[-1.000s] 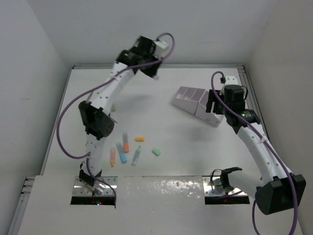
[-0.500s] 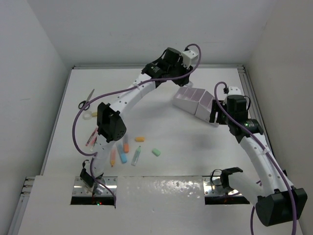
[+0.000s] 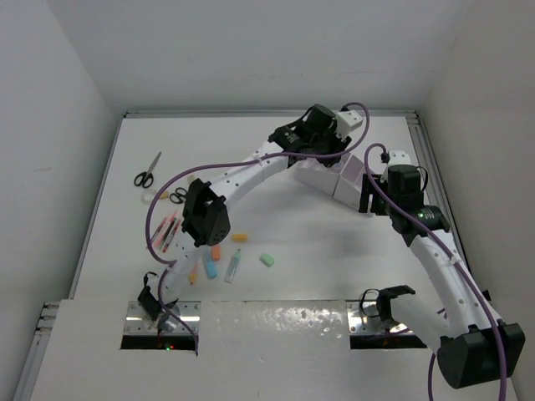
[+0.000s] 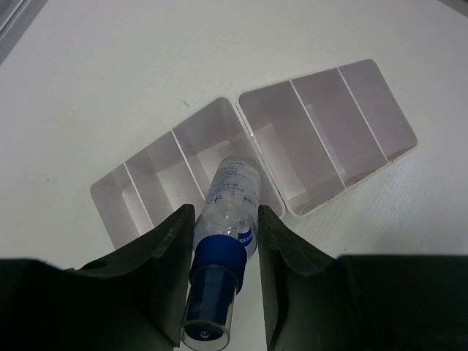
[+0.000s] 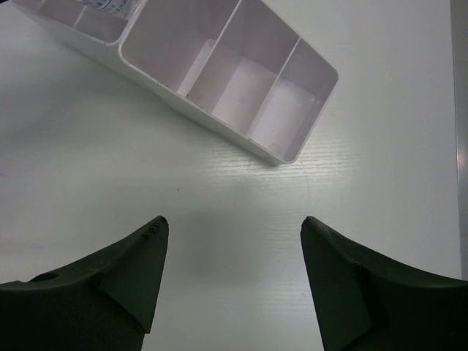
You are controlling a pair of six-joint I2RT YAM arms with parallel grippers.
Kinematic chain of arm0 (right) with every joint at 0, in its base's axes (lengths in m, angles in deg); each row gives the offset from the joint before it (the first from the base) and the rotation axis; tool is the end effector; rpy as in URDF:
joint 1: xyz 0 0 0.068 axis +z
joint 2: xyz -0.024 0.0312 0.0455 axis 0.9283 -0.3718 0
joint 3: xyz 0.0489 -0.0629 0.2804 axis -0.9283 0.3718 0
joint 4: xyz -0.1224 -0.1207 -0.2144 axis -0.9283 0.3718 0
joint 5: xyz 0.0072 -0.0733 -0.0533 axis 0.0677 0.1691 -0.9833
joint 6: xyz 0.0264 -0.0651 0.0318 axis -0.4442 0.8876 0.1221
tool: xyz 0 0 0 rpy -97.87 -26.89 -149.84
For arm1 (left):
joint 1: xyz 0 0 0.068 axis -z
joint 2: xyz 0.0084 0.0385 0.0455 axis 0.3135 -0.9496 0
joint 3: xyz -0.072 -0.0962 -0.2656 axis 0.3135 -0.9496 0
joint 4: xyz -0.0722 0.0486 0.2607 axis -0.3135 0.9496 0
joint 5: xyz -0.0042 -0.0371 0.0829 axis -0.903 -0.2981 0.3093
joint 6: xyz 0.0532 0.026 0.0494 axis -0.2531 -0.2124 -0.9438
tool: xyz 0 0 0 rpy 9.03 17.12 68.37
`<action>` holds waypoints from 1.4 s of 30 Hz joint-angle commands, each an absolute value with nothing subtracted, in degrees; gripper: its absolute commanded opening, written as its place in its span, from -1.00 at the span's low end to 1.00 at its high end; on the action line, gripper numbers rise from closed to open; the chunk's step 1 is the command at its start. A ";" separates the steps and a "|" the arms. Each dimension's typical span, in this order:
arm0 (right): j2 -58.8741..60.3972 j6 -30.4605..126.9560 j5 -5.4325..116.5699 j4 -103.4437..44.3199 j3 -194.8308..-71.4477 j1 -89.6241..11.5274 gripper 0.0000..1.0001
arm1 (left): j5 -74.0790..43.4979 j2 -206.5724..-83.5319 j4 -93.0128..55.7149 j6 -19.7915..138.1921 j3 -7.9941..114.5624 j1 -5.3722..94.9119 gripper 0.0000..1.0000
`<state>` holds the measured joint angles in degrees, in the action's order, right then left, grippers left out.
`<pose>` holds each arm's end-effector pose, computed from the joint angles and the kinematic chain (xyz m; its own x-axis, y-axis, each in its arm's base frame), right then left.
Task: Sort the stationery into containers
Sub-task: Place the stationery in the storage box.
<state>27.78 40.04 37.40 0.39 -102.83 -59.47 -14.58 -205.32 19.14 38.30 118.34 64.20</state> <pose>0.2255 0.0223 0.2751 -0.6068 0.1649 -0.7776 0.1536 0.9841 0.0889 0.4079 -0.4337 0.3004 -0.2575 0.4969 -0.8288 0.8407 0.5380 0.0613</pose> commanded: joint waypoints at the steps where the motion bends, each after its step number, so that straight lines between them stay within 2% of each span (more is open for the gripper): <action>1: 29.02 40.30 36.59 -0.19 -102.07 -59.74 0.44 | -15.20 -204.03 15.54 37.51 117.45 65.29 -1.00; 13: 29.02 40.38 37.12 -0.36 -102.33 -59.74 0.48 | -10.02 -207.46 8.77 37.51 114.71 66.26 -0.98; 15: 28.93 40.56 37.47 -0.28 -102.68 -59.74 0.50 | -10.02 -207.46 7.72 38.04 115.23 66.52 -0.75; 16: 28.85 40.56 37.73 -0.36 -102.68 -59.74 0.51 | -10.02 -207.55 7.36 38.48 115.41 66.61 -0.39; 17: 28.76 40.65 37.82 -0.19 -102.77 -59.82 0.52 | -10.02 -207.63 7.01 38.48 115.76 66.52 -0.22; 18: 28.76 40.82 38.08 -0.10 -102.77 -59.74 0.53 | -10.02 -207.63 6.92 38.48 116.81 66.61 0.04; 21: 28.58 41.09 38.17 0.16 -103.21 -59.82 0.54 | -9.32 -207.55 7.10 38.39 119.18 66.52 0.29; 29: 28.23 42.23 39.75 0.52 -105.05 -59.74 0.53 | -8.44 -206.06 11.13 38.30 128.14 65.73 0.41; 33: 26.83 42.58 41.86 0.69 -107.42 -58.52 0.47 | -8.35 -201.07 15.44 40.93 130.18 61.19 0.50; 37: 23.85 43.37 42.65 -0.09 -110.06 -54.83 0.36 | -8.35 -191.05 21.06 43.66 121.77 51.34 0.51; 42: 20.94 43.20 44.23 -4.93 -110.94 -48.85 0.36 | -2.73 -178.40 25.64 40.60 103.66 34.75 0.50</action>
